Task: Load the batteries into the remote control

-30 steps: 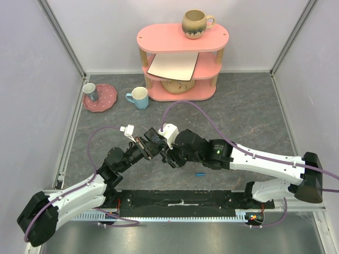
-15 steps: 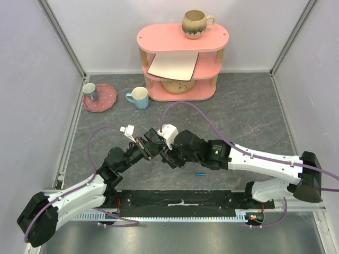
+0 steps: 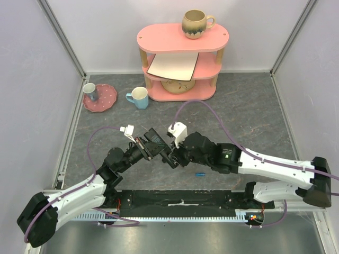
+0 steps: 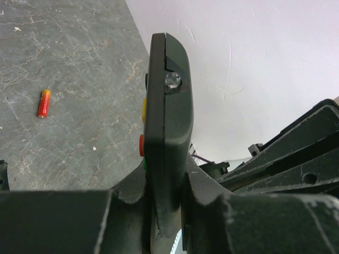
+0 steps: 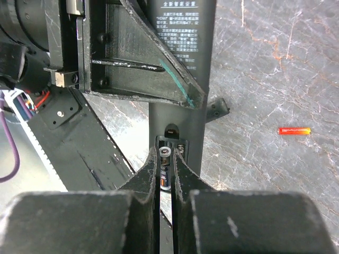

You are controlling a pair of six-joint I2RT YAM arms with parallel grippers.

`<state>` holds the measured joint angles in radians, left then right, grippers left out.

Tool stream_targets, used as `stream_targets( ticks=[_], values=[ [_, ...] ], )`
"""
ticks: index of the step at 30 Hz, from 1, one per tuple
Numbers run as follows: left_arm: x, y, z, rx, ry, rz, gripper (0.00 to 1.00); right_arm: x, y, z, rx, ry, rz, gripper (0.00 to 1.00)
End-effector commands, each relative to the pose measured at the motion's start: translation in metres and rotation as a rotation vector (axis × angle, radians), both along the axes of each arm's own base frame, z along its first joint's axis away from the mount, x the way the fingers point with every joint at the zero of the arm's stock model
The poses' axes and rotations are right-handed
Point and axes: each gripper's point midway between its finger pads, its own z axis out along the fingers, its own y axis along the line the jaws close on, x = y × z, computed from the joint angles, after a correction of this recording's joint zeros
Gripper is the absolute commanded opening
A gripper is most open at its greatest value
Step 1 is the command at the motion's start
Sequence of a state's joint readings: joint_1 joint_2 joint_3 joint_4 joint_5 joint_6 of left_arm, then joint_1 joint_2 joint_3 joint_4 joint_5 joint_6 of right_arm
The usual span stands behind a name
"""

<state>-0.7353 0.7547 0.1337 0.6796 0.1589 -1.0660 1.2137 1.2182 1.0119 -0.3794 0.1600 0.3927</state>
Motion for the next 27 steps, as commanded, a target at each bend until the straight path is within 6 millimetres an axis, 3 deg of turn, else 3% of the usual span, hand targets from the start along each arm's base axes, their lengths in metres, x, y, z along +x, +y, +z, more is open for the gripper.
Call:
stream_targets(
  ticks=[1,2,3,8,14,18,27],
  values=[
    [0.003,0.002,0.03,-0.093,-0.038,0.021,0.02,0.008,-0.002,0.036,0.19,-0.047,-0.087,0.0],
    [0.004,0.002,0.031,-0.098,-0.036,0.025,0.02,0.008,-0.005,0.031,0.196,-0.044,-0.097,0.0],
    [0.005,0.003,0.03,-0.102,-0.03,0.031,0.02,0.008,-0.005,0.04,0.238,-0.056,-0.102,0.0],
    [0.007,0.002,0.034,-0.159,0.013,0.036,0.02,0.013,-0.013,0.047,0.321,-0.086,-0.148,0.0],
    [0.007,-0.002,0.033,-0.201,0.063,0.016,0.02,0.016,-0.011,0.077,0.422,-0.159,-0.155,0.0],
    [0.005,-0.005,0.035,-0.209,0.074,-0.004,0.02,0.016,-0.007,0.078,0.405,-0.193,-0.139,0.0],
    [0.003,-0.005,0.042,-0.228,0.068,-0.018,0.02,0.012,-0.006,0.058,0.32,-0.208,-0.11,0.0]
  ],
)
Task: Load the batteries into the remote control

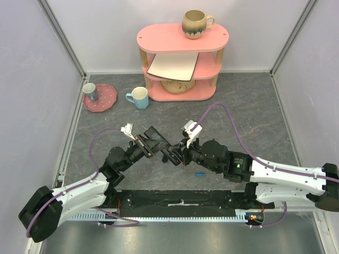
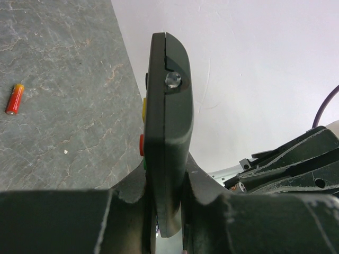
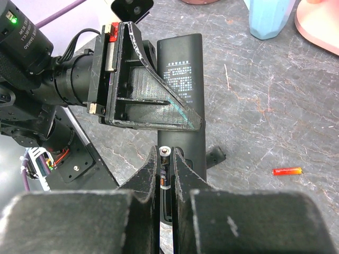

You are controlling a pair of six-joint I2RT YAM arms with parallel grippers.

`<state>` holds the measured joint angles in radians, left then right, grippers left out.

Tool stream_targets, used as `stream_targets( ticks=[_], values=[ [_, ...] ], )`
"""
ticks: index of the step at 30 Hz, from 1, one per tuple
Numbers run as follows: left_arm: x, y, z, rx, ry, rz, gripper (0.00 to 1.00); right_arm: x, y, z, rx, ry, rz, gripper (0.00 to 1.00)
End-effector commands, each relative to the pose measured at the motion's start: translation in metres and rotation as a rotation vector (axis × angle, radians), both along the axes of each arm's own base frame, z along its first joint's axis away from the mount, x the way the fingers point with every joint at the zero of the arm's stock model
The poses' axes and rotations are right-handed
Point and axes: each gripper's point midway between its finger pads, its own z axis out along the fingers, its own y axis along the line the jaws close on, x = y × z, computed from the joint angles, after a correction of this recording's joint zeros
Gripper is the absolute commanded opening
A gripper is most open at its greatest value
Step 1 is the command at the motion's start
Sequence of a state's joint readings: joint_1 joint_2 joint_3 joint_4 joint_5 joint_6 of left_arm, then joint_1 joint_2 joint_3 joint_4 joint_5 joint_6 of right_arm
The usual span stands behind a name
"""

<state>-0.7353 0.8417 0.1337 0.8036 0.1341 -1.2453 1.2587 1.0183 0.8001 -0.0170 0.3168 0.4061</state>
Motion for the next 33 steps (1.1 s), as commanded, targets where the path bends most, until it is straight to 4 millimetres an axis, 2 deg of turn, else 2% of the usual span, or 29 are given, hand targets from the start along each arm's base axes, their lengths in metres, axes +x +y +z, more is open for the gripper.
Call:
stream_targets(
  ticks=[1,4,13,25,33],
  values=[
    [-0.004,-0.001,0.032,-0.092,-0.049,-0.023,0.02,0.003,0.0,0.007,-0.006,-0.049,-0.011,0.0],
    [-0.005,0.0,0.035,-0.096,-0.056,-0.023,0.02,0.002,-0.003,-0.003,-0.052,-0.052,-0.01,0.0],
    [-0.007,-0.001,0.044,-0.104,-0.083,-0.038,0.02,0.001,-0.008,-0.017,-0.12,-0.074,-0.004,0.0],
    [-0.007,-0.002,0.047,-0.107,-0.094,-0.039,0.02,-0.017,0.002,-0.029,-0.127,-0.04,0.076,0.0],
    [-0.006,0.003,0.051,-0.118,-0.116,-0.013,0.02,-0.027,0.002,-0.036,-0.154,-0.004,0.105,0.0]
  ],
)
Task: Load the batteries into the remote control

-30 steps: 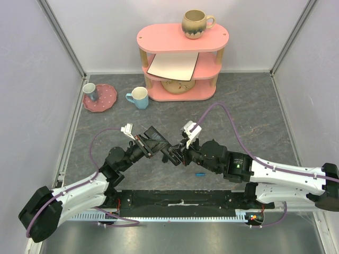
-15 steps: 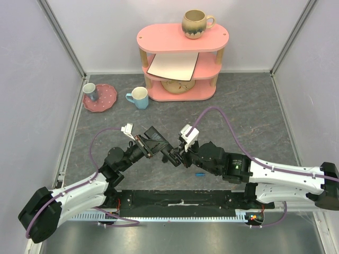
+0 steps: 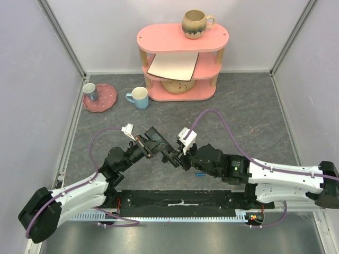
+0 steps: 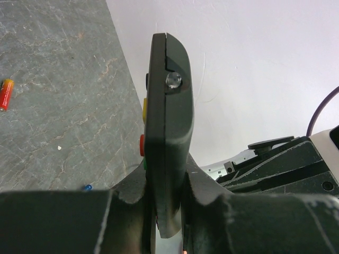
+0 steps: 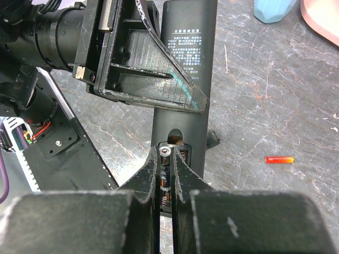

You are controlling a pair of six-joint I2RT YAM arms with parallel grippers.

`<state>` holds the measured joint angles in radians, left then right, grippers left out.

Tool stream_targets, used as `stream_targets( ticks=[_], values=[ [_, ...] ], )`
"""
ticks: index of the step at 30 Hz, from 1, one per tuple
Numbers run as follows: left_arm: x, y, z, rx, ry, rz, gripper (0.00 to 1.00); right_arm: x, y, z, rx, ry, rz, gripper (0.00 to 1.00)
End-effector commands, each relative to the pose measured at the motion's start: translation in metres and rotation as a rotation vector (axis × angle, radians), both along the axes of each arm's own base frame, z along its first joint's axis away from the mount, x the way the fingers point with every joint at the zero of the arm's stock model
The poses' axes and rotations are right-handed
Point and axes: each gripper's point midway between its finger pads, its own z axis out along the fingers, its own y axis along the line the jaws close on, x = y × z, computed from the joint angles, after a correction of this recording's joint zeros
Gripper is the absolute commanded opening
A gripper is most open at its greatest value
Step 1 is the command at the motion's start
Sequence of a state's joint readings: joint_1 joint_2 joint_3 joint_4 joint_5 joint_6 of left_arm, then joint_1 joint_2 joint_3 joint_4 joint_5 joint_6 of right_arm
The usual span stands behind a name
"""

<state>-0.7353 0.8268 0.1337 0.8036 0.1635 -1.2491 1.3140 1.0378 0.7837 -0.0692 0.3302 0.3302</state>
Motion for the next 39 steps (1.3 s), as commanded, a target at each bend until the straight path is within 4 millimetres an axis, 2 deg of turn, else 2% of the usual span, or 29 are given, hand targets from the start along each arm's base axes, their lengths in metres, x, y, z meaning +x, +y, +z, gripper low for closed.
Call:
stream_targets(
  ticks=[1,11,20,26,27,28,33,39],
  values=[
    [0.001,0.005,0.046,-0.107,-0.103,0.024,0.02,-0.013,0.002,-0.013,-0.04,0.046,0.048,0.0],
    [0.004,0.009,0.058,-0.117,-0.156,0.058,0.02,-0.023,0.006,-0.029,-0.141,0.132,0.068,0.0],
    [0.004,0.015,0.068,-0.141,-0.189,0.084,0.02,-0.026,0.014,-0.058,-0.226,0.199,0.058,0.0],
    [0.004,0.014,0.074,-0.144,-0.204,0.083,0.02,-0.026,0.017,-0.061,-0.234,0.213,0.054,0.0],
    [0.004,0.014,0.074,-0.146,-0.205,0.084,0.02,-0.025,0.017,-0.062,-0.236,0.214,0.049,0.02],
    [0.004,0.015,0.072,-0.144,-0.203,0.084,0.02,-0.025,0.017,-0.061,-0.231,0.217,0.044,0.08],
    [0.004,0.015,0.066,-0.135,-0.192,0.084,0.02,-0.024,0.016,-0.055,-0.213,0.215,0.026,0.27],
    [0.002,0.014,0.064,-0.132,-0.189,0.076,0.02,-0.021,0.017,-0.049,-0.202,0.21,0.016,0.32]
  ],
)
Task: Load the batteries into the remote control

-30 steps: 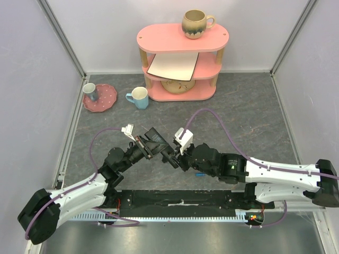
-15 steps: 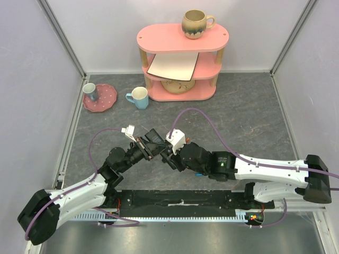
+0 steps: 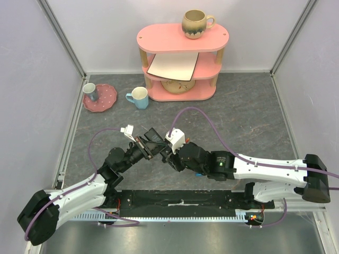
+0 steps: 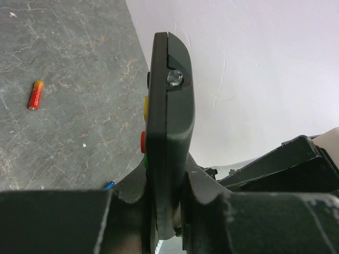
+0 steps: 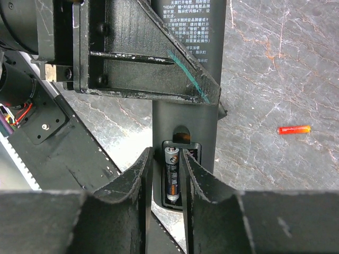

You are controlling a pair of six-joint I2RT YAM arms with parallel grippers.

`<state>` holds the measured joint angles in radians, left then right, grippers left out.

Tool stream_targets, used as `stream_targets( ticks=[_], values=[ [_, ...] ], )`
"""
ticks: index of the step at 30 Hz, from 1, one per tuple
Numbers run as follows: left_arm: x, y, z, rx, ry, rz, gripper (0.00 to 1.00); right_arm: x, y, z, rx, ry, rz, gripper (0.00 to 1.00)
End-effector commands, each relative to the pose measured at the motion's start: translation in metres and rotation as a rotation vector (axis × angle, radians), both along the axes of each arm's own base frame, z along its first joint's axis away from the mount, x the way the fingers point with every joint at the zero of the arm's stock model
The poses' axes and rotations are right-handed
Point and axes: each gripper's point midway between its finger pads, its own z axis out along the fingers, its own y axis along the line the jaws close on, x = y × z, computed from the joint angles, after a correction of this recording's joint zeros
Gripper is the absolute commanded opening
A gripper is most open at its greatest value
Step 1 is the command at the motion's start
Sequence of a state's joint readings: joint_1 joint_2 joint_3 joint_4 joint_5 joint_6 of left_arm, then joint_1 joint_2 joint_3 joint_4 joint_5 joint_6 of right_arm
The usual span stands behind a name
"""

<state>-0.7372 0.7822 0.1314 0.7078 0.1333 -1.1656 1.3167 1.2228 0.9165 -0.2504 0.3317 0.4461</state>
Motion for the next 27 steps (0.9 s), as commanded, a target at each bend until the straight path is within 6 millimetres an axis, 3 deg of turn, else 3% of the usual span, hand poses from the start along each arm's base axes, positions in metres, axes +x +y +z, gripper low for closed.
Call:
stream_targets(
  ticks=[1,12,20,27],
  values=[
    [0.0,0.009,0.077,-0.214,-0.169,0.033,0.02,-0.019,0.004,-0.008,-0.027,0.068,0.054,0.33],
    [-0.001,0.009,0.068,-0.197,-0.152,0.029,0.02,-0.009,0.007,0.027,0.018,0.026,0.012,0.48],
    [-0.001,0.01,0.065,-0.195,-0.148,0.033,0.02,-0.003,0.002,0.039,0.026,0.007,-0.022,0.57],
    [-0.001,0.009,0.06,-0.184,-0.141,0.028,0.02,0.004,-0.005,0.062,0.066,-0.026,-0.065,0.61]
  ],
)
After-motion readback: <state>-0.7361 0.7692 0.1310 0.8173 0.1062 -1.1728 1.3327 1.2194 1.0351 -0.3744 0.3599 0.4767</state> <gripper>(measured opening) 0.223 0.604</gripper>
